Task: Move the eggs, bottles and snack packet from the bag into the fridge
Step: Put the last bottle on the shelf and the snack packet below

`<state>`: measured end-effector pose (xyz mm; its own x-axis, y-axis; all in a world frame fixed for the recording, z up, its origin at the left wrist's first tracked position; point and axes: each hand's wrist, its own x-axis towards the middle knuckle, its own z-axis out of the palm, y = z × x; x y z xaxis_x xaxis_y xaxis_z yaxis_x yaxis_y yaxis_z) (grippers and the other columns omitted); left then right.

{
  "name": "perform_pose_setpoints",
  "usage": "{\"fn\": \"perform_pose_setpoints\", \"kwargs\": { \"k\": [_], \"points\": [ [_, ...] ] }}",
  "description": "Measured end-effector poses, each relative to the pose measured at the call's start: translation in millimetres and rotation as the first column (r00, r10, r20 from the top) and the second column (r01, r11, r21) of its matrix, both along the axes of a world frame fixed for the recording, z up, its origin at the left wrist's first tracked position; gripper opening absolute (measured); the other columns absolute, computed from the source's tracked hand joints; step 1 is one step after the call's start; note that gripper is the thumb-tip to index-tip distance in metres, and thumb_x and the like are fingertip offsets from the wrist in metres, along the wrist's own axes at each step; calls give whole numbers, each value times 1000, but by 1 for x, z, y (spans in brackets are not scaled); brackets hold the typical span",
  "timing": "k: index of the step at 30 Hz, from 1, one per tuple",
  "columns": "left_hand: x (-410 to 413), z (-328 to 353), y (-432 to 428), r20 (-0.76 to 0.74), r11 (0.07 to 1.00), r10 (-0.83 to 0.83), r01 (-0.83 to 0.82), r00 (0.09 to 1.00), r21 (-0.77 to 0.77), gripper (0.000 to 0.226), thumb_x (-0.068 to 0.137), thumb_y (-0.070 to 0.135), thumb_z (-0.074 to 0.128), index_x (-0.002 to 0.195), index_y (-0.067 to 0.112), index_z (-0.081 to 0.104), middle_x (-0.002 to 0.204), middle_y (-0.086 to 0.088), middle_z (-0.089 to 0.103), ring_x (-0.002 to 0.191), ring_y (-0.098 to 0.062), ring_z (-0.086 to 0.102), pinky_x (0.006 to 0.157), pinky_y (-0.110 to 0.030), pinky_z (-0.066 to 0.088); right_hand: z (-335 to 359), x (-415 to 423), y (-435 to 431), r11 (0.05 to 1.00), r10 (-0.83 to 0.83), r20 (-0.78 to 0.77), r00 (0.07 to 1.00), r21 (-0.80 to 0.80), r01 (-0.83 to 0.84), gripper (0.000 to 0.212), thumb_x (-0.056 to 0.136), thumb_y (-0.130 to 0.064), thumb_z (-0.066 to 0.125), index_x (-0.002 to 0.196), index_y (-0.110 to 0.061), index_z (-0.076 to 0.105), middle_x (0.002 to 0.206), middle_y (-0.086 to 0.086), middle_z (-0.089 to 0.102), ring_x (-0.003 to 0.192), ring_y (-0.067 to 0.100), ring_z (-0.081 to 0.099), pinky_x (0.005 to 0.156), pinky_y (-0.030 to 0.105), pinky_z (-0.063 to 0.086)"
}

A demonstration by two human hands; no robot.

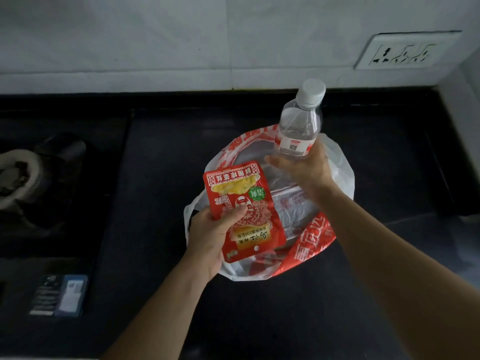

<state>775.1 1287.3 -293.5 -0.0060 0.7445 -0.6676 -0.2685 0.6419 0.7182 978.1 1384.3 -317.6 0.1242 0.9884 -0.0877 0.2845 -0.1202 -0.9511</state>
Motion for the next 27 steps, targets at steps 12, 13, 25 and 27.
{"fn": "perform_pose_setpoints", "kwargs": {
  "k": [12,13,25,27],
  "points": [
    [1,0,-6,49,999,34,-35,998,24,38,84,20,76,120,26,64,107,-5,76,95,-26,75,79,-42,60,2,-2,-46,993,-116,-125,985,-32,113,68,67,-35,89,124,-14,59,108,3,73,96,17,73,81,40,63],
    [1,2,-6,37,999,37,-38,999,25,39,82,20,78,118,26,65,106,-5,77,93,-26,75,79,-43,60,5,-1,-50,993,-117,-142,983,-33,113,68,68,-34,89,124,-12,59,108,5,73,96,20,74,82,43,63],
    [6,77,-22,-65,982,2,10,998,188,28,79,27,81,105,24,70,95,0,79,83,-20,77,72,-37,60,80,6,-115,981,-172,-222,960,48,187,57,72,-26,90,118,-12,60,102,10,73,92,27,75,81,44,63],
    [4,94,-26,-69,974,-10,25,998,224,27,81,28,79,105,25,69,92,3,79,80,-18,77,65,-31,58,92,7,-127,984,-153,-201,968,54,167,57,72,-21,90,119,-12,59,103,11,73,92,27,75,79,45,63]
  ]
}}
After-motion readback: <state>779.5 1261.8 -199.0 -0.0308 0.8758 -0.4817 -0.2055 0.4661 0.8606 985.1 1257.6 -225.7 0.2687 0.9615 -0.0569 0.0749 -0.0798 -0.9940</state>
